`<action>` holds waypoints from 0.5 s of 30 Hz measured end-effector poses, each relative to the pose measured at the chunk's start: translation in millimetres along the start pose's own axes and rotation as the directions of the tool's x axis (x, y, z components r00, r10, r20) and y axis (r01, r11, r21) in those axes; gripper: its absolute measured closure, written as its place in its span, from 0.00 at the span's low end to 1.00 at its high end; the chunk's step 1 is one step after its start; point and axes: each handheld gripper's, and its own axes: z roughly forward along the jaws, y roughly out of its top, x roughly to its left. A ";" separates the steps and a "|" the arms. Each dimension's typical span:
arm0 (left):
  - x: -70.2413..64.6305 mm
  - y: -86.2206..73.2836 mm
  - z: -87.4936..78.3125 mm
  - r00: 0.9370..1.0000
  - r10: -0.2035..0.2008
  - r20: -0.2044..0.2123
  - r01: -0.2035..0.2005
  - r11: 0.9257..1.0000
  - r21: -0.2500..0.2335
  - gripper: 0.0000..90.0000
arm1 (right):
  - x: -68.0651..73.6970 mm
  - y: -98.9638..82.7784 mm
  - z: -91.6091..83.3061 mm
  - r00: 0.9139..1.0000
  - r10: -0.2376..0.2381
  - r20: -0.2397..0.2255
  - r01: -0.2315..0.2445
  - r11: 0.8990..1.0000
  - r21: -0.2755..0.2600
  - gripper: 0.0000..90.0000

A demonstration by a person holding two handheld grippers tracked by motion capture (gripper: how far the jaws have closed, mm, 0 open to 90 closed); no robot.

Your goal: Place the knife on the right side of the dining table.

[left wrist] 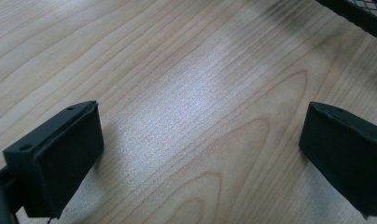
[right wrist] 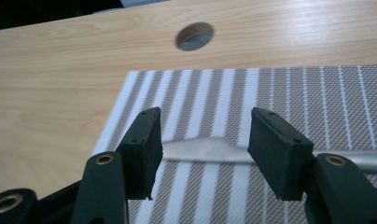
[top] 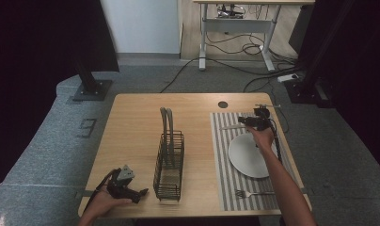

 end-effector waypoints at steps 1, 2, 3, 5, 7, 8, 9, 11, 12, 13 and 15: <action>0.0 0.0 0.0 1.000 0.000 0.000 0.000 1.000 0.000 0.00 | 3.7 -1.3 -4.0 1.000 -0.013 -0.012 0.013 1.000 0.005 0.48; 0.0 0.0 0.0 1.000 0.000 0.000 0.000 1.000 0.000 0.00 | 7.6 -3.4 -8.9 0.999 -0.026 -0.025 0.026 1.000 -0.008 0.48; 0.0 0.0 0.0 1.000 0.000 0.000 0.000 1.000 0.000 0.00 | 11.6 -5.6 -13.9 0.999 -0.036 -0.034 0.035 0.999 -0.018 0.48; -0.1 0.0 0.0 1.000 0.000 0.000 0.000 1.000 0.000 0.00 | 20.3 -9.7 -22.4 0.996 -0.055 -0.063 0.054 0.998 -0.014 0.47; -0.3 0.0 0.0 1.000 0.000 0.000 0.000 1.000 0.000 0.00 | 30.8 -17.0 -31.3 0.992 -0.080 -0.094 0.077 0.996 -0.037 0.48; -0.3 0.0 0.0 1.000 0.000 0.000 0.000 1.000 0.000 0.00 | 36.4 -20.3 -35.1 0.990 -0.092 -0.109 0.088 0.995 -0.035 0.47; -0.3 0.0 0.0 1.000 0.000 0.000 0.000 1.000 0.000 0.00 | 41.9 -23.9 -39.1 0.987 -0.106 -0.125 0.102 0.994 -0.036 0.48; -0.3 0.0 0.0 1.000 0.000 0.001 0.000 1.000 0.000 0.00 | 52.5 -31.2 -46.4 0.980 -0.125 -0.154 0.119 0.992 -0.048 0.48; -0.4 0.0 0.0 1.000 0.000 0.000 0.000 1.000 0.000 0.00 | 57.5 -34.6 -49.4 0.977 -0.133 -0.169 0.127 0.991 -0.046 0.47; -0.5 0.0 0.0 1.000 -0.001 0.001 0.001 1.000 0.000 0.00 | 62.7 -38.1 -52.3 0.972 -0.145 -0.184 0.138 0.989 -0.048 0.48; -0.6 -0.1 0.0 1.000 0.000 0.001 0.000 1.000 0.000 0.00 | 73.3 -45.3 -57.4 0.964 -0.172 -0.202 0.166 0.985 -0.048 0.47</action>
